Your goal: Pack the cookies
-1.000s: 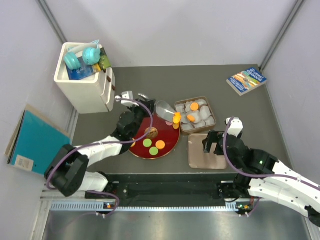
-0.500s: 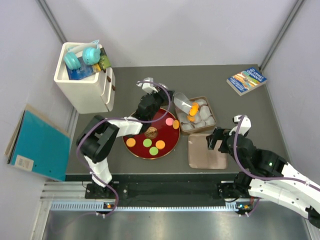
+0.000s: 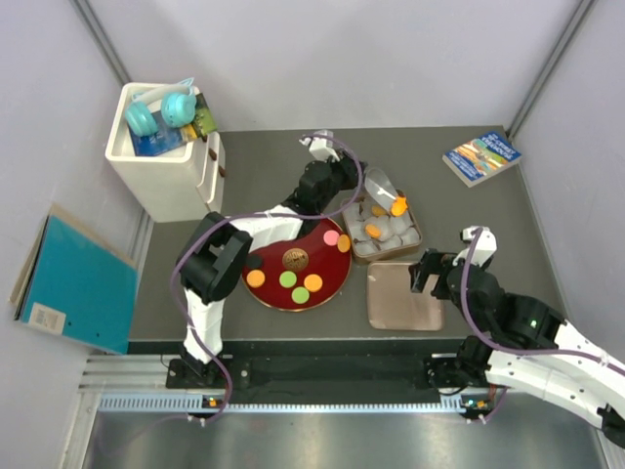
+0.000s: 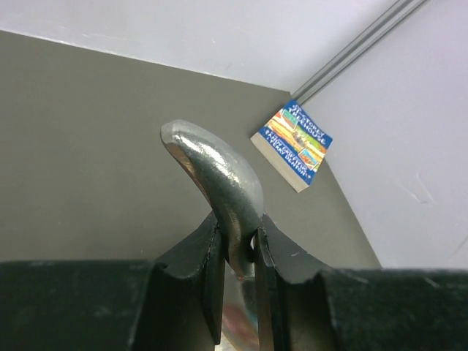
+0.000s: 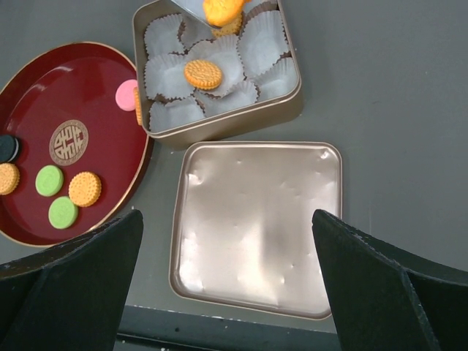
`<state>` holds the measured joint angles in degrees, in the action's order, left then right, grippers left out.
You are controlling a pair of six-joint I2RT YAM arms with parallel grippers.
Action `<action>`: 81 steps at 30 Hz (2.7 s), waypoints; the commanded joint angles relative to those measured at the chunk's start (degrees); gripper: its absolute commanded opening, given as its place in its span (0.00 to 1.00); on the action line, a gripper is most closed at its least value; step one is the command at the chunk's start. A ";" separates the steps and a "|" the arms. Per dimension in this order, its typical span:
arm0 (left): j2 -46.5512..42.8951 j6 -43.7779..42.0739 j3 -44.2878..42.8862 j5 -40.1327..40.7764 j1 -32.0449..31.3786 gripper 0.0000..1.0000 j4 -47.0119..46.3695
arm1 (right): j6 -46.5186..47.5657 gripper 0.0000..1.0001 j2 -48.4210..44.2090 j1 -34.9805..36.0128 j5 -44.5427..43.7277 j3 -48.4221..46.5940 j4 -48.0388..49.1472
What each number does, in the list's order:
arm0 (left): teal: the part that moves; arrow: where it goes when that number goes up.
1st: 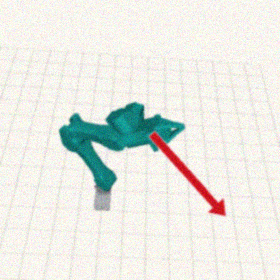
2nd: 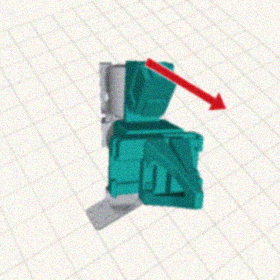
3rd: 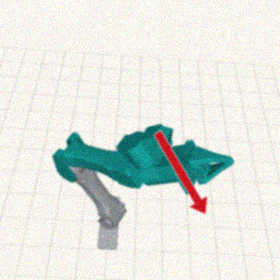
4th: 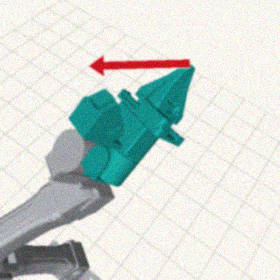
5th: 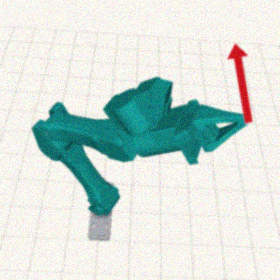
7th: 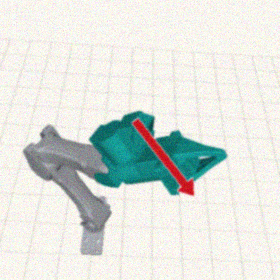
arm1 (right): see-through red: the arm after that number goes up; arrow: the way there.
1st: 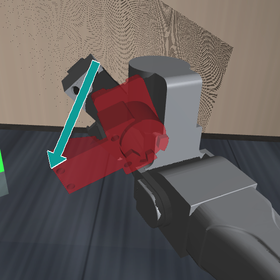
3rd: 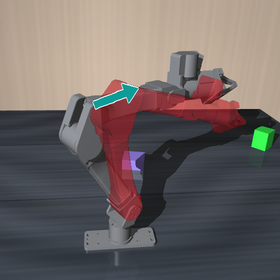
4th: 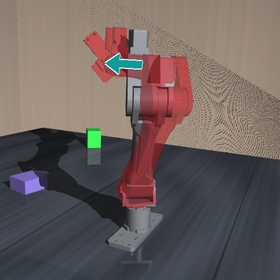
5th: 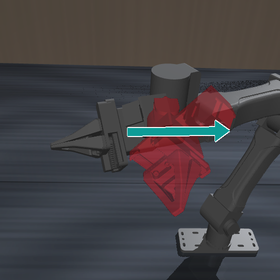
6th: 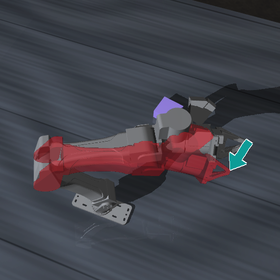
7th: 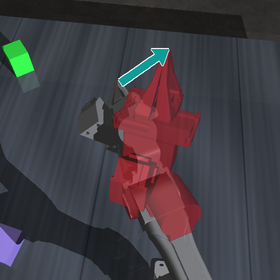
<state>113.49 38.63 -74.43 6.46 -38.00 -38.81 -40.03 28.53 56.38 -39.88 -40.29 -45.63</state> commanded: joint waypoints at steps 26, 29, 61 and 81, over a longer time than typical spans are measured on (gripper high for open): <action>-7.04 -8.05 -0.55 9.45 1.08 0.00 3.04 | 0.57 0.99 -3.05 0.04 -1.17 -3.83 -1.83; -16.24 -8.13 7.34 10.24 2.75 0.00 1.46 | 0.04 0.99 -3.31 -0.04 -0.64 -3.65 -2.10; -50.91 -14.46 38.66 32.56 5.83 0.00 26.67 | -3.21 0.98 0.12 -0.04 4.19 2.68 3.08; -61.45 -15.87 42.18 28.45 5.83 0.00 42.49 | -3.21 0.98 0.91 -0.04 5.69 4.43 6.16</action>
<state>55.20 23.14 -31.64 36.91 -32.03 -0.40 -43.11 28.86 56.36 -34.83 -35.99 -43.57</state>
